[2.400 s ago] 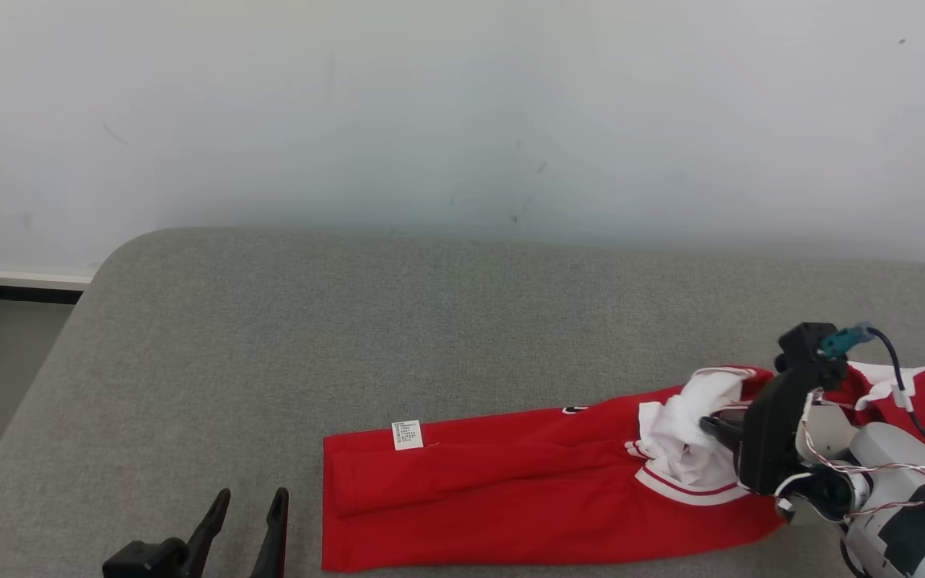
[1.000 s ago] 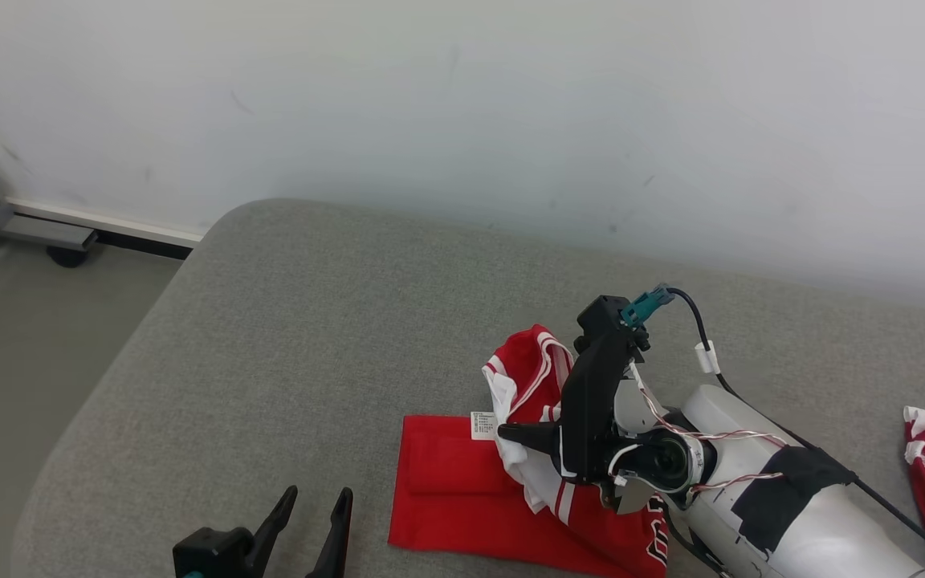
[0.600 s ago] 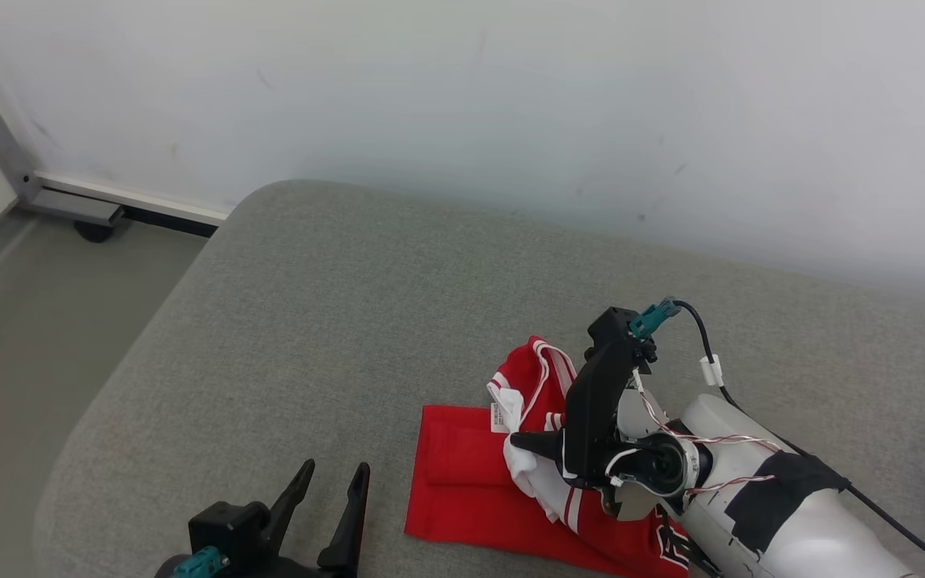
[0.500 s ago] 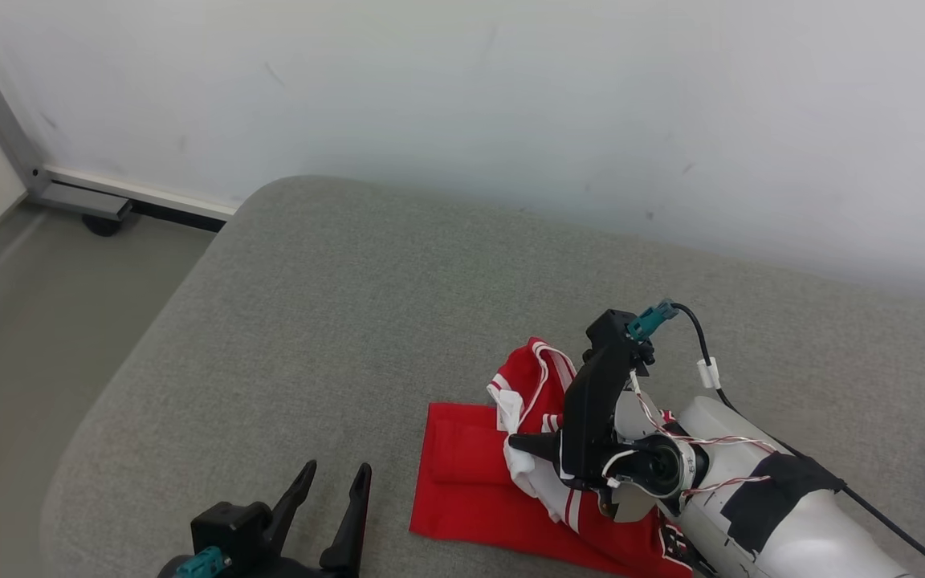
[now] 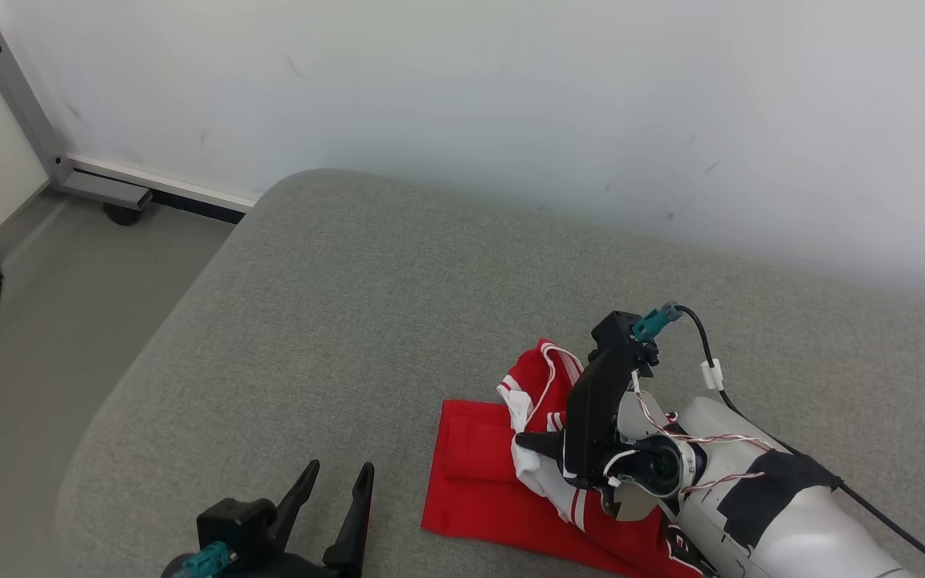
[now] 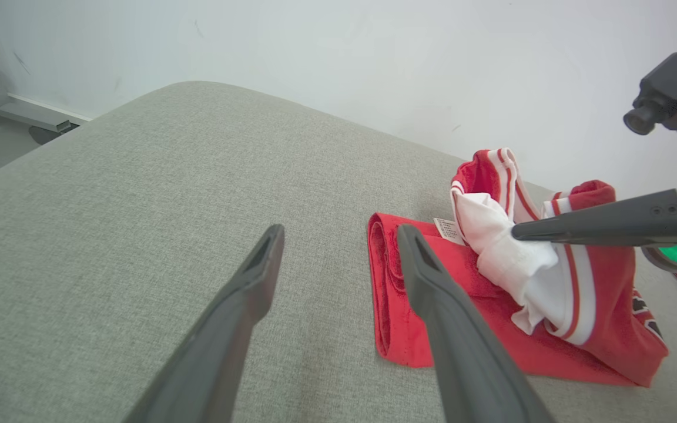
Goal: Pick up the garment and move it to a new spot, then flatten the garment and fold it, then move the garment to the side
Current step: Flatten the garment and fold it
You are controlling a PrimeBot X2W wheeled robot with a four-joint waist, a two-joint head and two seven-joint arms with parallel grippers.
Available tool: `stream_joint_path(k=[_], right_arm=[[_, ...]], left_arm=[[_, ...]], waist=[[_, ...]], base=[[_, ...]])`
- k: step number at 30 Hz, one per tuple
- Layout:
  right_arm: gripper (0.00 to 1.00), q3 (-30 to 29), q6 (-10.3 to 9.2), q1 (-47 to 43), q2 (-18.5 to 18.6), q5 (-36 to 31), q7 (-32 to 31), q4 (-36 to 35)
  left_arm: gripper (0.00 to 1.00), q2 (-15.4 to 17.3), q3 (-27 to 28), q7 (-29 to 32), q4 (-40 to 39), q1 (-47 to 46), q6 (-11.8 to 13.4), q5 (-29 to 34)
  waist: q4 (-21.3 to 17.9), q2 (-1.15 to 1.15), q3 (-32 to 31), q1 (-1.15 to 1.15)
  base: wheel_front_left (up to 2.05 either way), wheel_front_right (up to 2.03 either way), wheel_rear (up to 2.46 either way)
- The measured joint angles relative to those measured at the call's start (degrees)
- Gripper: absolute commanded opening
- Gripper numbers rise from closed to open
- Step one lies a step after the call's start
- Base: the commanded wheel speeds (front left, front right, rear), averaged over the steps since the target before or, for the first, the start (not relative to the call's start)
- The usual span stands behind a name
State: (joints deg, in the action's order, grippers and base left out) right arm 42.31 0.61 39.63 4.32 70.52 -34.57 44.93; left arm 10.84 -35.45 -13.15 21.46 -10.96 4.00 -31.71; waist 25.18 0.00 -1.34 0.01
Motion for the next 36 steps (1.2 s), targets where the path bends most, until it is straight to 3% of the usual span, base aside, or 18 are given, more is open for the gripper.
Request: stream_joint_path(k=[6,15,16,17,18,29,36], right_arm=[[0.00,0.5,1.48,0.2,-0.3,0.1,0.9,1.3],[0.00,1.4,2.24,1.0,-0.6,0.3,1.3,2.3],[0.36,1.7,2.46,1.0,-0.6,0.3,1.3,2.6],[0.86,2.0,2.53,1.0,-0.6,0.3,1.3,2.8],[1.00,2.0,2.72,1.0,-0.6,0.3,1.3,2.9],[1.00,0.4,4.56,2.4,-0.5,1.0,5.1,0.7],[1.00,0.1,4.95,1.7,7.9,-2.8,10.6,-2.6]], left_arm=[[1.00,-0.3,-0.4,0.0,1.1,-0.1,-0.5,0.0],[1.00,-0.3,-0.4,-0.1,1.7,-0.1,-0.5,0.0],[1.00,-0.3,-0.4,-0.1,1.7,-0.1,-0.5,0.0],[1.00,-0.3,-0.4,-0.1,1.8,-0.1,-0.5,0.0],[1.00,-0.3,-0.4,-0.1,2.0,-0.1,-0.5,0.0],[1.00,0.7,0.0,-0.5,3.1,1.9,-0.5,0.0],[1.00,1.8,1.1,-0.6,2.2,3.8,-0.4,0.0]], waist=[[0.5,0.00,-0.4,0.00],[0.8,0.00,-1.0,0.00],[0.8,0.00,-1.1,0.00],[0.8,0.00,-1.1,0.00],[0.8,0.00,-1.2,0.00],[-1.2,0.00,-2.9,0.00],[-4.5,0.00,-3.2,-0.01]], base=[[0.00,0.00,0.00],[0.00,0.00,0.00],[0.00,0.00,0.00],[0.00,0.00,0.00],[0.00,0.00,0.00],[0.00,0.00,0.00],[0.00,0.00,0.00]])
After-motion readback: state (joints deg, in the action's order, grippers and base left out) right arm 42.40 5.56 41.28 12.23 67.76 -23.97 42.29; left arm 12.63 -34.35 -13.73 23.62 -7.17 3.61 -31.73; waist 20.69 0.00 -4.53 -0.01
